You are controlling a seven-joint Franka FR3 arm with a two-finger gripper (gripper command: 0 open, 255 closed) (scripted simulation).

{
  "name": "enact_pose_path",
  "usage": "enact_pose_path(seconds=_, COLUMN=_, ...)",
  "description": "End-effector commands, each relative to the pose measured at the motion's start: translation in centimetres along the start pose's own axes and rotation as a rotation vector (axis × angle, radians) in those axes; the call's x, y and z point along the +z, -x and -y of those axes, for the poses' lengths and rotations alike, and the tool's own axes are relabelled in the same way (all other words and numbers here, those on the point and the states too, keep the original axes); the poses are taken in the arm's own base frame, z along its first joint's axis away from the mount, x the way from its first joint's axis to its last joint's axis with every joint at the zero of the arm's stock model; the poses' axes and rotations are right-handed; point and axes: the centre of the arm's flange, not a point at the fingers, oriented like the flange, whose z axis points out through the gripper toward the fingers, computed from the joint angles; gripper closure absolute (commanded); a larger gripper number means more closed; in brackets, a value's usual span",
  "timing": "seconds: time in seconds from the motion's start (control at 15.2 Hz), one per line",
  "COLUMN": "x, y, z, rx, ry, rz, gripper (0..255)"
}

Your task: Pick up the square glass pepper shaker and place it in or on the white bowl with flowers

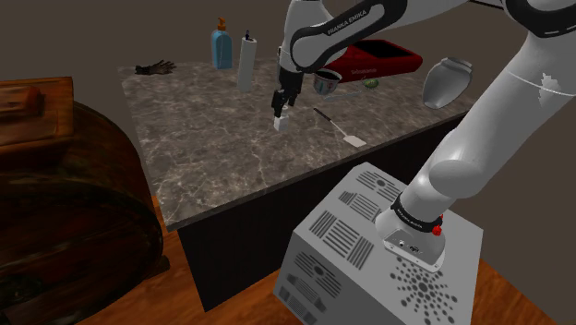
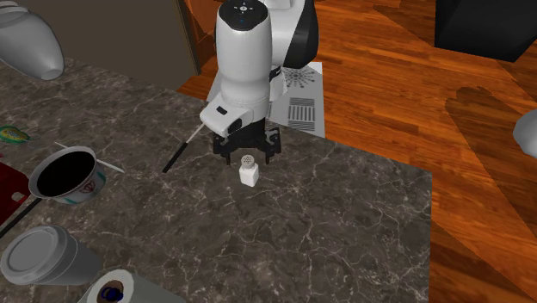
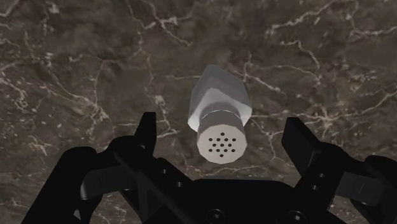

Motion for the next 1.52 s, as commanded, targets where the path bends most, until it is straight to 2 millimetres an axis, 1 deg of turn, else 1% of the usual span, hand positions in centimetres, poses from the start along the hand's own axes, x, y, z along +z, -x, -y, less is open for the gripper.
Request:
enact_pose_path(seconds=0.0, x=0.0, y=0.0, z=0.0, rx=0.000, ry=0.000, rz=0.000, gripper=0)
enact_pose_path(seconds=0.07, x=0.0, y=0.0, z=0.0, rx=0.000, ry=0.000, rz=0.000, gripper=255)
enact_pose_path(seconds=0.66, x=0.0, y=0.0, z=0.0, rx=0.000, ry=0.000, rz=0.000, gripper=255)
enact_pose_path(seconds=1.45, x=-6.3, y=-0.4, z=-0.3, rx=0.000, ry=0.000, rz=0.000, gripper=255)
